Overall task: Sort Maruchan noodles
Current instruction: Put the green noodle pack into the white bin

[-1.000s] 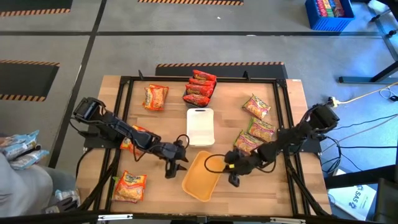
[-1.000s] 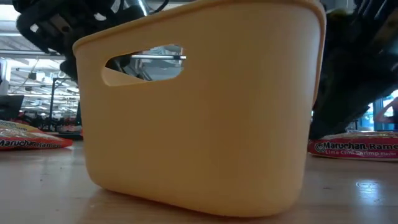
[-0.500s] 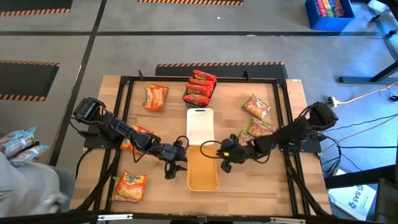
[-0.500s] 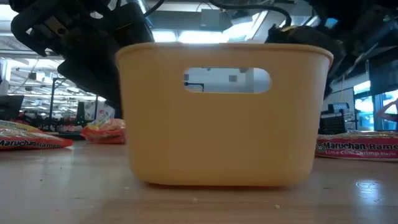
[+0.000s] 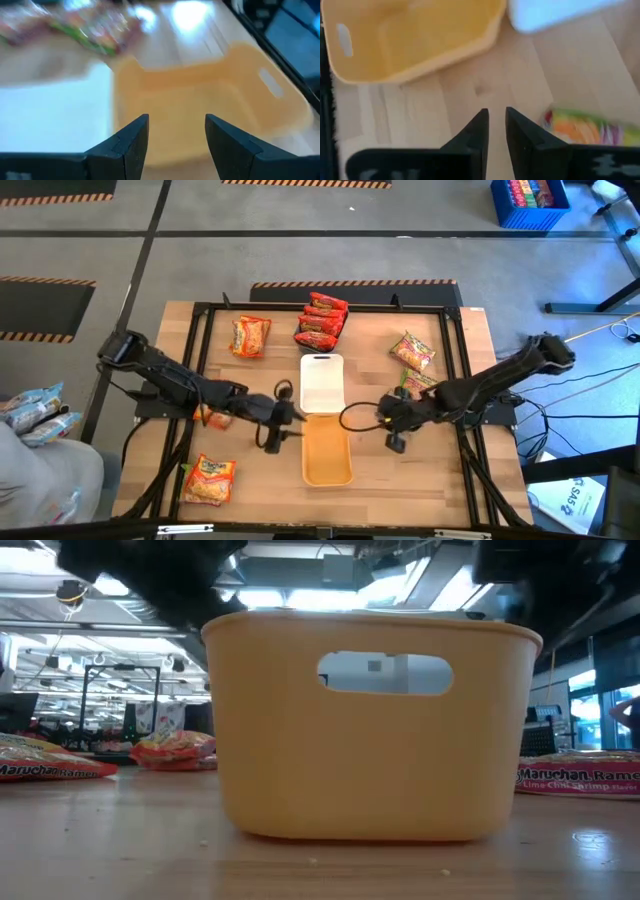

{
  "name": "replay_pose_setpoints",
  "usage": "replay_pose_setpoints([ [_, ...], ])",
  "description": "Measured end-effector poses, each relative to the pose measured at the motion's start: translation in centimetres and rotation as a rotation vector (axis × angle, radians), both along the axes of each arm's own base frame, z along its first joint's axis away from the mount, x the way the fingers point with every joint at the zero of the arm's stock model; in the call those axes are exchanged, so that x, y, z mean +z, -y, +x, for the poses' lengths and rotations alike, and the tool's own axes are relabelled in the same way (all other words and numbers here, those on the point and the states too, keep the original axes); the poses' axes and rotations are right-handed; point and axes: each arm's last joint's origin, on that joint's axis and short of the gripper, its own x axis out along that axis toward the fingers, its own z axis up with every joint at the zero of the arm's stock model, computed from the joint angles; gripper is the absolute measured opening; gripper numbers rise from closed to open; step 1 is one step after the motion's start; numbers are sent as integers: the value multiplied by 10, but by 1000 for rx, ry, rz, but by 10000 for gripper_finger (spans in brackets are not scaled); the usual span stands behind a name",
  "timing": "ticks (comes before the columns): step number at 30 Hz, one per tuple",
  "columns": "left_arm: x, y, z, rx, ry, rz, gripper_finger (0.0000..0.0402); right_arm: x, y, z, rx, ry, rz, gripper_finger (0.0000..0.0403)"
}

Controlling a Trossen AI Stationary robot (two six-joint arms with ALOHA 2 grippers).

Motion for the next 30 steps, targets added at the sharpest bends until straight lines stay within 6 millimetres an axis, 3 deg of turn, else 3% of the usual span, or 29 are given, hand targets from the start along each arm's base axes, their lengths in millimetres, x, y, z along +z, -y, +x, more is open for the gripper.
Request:
replay_pose_setpoints([
  [5,8,-8,2,36,63,15,188,0,9,-24,-136,-179,8,117],
  [16,-5,-6,9,28,43,7,188,-38,28,-42,-331,-353,-112,382],
  [18,-5,-5,10,20,43,3,188,-45,31,-40,-320,-329,-83,391],
  [23,-5,-5,10,-1,47,-9,188,-55,38,-35,-295,-296,-7,360],
  [30,-5,-5,10,-1,49,-10,188,-62,51,-38,-366,-314,-43,344],
])
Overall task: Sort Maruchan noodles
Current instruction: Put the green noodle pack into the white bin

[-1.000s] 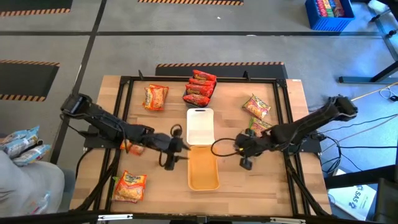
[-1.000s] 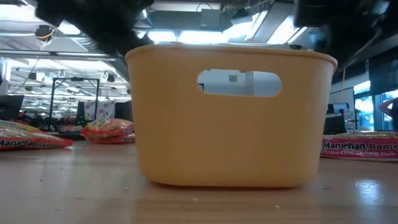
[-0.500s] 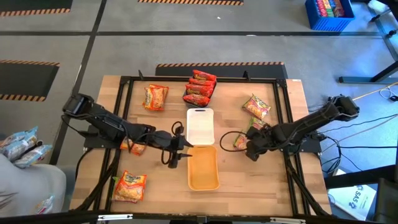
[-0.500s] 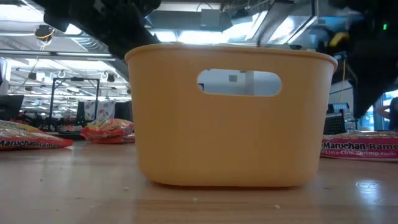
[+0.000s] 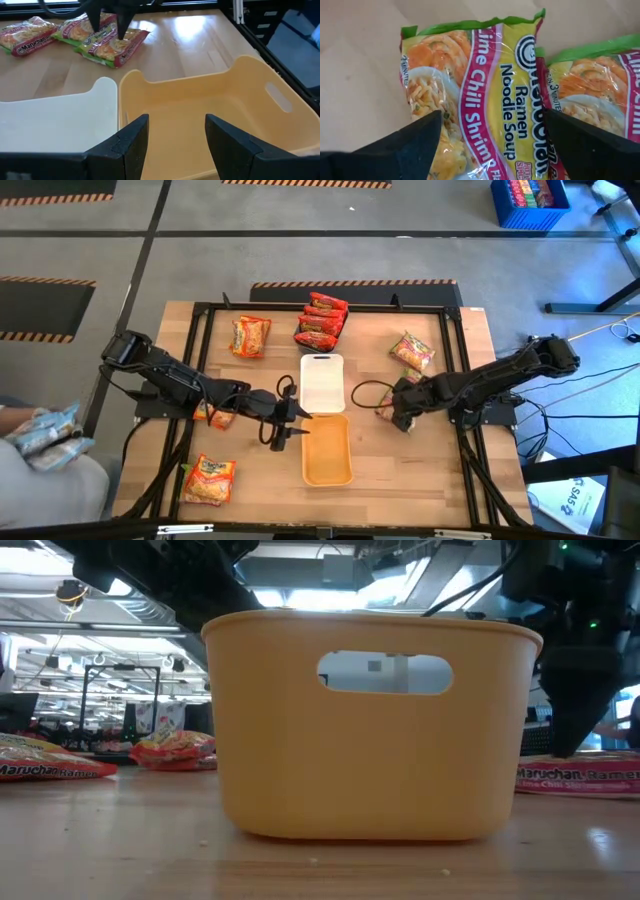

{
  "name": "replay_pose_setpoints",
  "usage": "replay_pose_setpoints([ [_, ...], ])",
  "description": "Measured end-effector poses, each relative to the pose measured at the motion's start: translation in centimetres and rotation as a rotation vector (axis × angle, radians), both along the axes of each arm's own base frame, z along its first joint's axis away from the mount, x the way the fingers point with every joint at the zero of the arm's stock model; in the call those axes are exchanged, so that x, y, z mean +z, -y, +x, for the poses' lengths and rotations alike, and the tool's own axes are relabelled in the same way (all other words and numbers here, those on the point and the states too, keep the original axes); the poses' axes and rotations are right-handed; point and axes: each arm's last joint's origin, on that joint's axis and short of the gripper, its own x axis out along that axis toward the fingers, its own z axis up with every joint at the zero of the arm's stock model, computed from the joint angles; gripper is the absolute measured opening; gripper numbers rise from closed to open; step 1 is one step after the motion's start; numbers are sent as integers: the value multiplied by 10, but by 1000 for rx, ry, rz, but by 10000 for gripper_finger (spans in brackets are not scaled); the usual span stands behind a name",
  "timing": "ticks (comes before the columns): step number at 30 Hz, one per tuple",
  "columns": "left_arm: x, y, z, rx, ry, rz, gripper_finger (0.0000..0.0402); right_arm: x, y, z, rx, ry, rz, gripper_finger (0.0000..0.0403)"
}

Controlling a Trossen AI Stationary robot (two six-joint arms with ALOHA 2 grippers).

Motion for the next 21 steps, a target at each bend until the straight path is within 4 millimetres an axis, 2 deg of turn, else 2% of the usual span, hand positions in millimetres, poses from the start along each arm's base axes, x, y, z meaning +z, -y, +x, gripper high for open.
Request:
replay_pose_setpoints([
  [8,1,0,0,0,6,-2,188,-8,-5,11,24,98,149,344],
  [15,8,0,3,51,81,-38,188,-1,-10,30,132,293,180,344],
  [21,8,0,4,37,91,-34,188,5,-9,24,143,294,170,344],
])
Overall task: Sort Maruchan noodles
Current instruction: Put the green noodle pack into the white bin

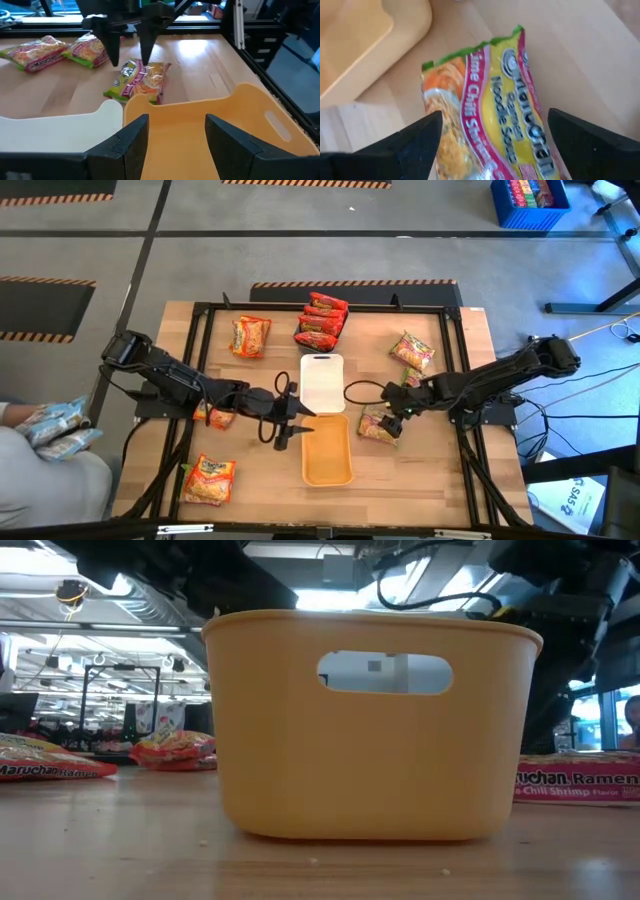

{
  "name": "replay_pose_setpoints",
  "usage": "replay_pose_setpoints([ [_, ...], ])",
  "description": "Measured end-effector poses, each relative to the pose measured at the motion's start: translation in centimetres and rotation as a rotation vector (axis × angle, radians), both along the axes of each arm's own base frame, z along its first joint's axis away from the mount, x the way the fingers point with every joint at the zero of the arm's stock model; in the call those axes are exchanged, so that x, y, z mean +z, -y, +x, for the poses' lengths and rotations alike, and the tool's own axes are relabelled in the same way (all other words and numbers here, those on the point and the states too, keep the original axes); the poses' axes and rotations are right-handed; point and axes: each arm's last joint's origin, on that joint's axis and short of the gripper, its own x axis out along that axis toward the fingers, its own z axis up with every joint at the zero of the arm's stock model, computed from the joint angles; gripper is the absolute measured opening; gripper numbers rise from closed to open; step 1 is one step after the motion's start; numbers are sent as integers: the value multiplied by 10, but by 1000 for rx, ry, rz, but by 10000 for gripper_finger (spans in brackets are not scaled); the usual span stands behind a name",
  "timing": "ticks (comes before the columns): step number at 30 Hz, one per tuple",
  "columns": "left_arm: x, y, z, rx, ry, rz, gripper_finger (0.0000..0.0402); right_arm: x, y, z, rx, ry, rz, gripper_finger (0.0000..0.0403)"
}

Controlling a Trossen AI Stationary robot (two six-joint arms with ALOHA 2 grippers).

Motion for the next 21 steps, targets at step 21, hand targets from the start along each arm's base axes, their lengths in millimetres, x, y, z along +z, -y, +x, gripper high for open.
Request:
replay_pose_setpoints([
  [21,-4,-12,25,75,-93,-23,188,-14,-66,-54,-285,-54,165,344],
])
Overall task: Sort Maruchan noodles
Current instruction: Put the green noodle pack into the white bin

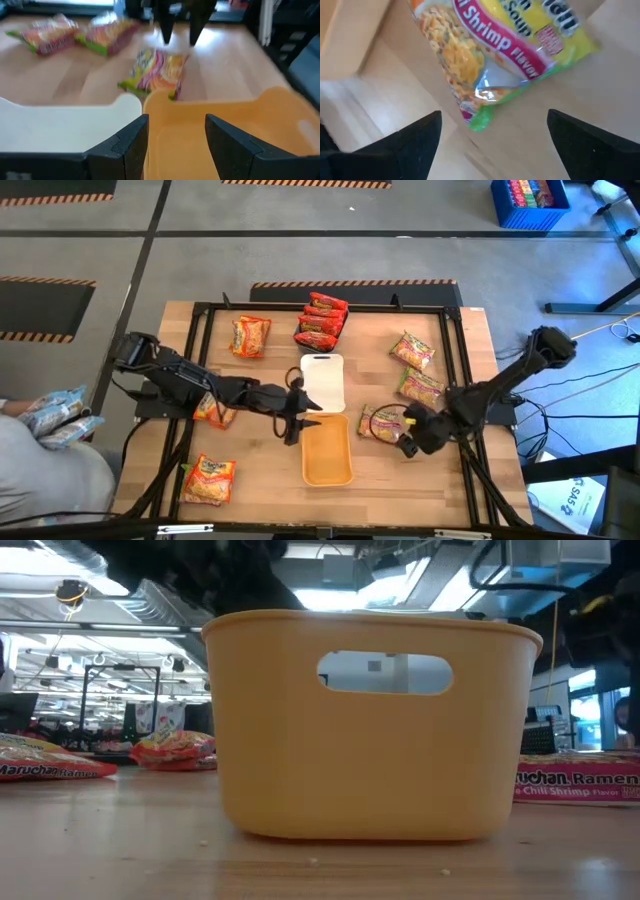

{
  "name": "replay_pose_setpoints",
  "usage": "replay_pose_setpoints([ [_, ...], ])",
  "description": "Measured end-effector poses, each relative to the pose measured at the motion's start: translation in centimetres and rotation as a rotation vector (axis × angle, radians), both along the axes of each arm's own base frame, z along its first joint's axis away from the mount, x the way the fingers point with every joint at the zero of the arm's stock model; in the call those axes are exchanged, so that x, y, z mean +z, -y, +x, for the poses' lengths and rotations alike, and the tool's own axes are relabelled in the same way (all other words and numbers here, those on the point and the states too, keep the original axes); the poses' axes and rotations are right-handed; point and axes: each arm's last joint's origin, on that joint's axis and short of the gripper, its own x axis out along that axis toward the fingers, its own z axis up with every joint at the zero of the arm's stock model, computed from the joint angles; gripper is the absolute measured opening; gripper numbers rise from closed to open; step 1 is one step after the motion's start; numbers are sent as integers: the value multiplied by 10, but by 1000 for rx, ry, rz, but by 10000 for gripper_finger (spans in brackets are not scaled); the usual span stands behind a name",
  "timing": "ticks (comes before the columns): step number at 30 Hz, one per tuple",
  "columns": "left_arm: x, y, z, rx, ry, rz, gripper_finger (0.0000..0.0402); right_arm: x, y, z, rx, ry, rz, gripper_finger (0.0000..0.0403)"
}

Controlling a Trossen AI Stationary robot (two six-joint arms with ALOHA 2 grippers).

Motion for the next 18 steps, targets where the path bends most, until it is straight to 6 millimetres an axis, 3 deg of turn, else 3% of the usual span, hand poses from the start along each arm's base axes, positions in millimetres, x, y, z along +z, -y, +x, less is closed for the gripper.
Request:
replay_pose_setpoints([
  [3,-4,2,16,2,-75,24,188,-15,-2,-7,-76,92,32,344],
  [7,5,1,41,9,-113,43,188,-28,1,-14,-165,166,17,344],
  [13,12,-17,83,8,-194,79,188,-32,5,-16,-190,195,-7,344],
  [18,3,-30,123,-53,-276,71,188,-32,5,-15,-206,216,-29,344],
])
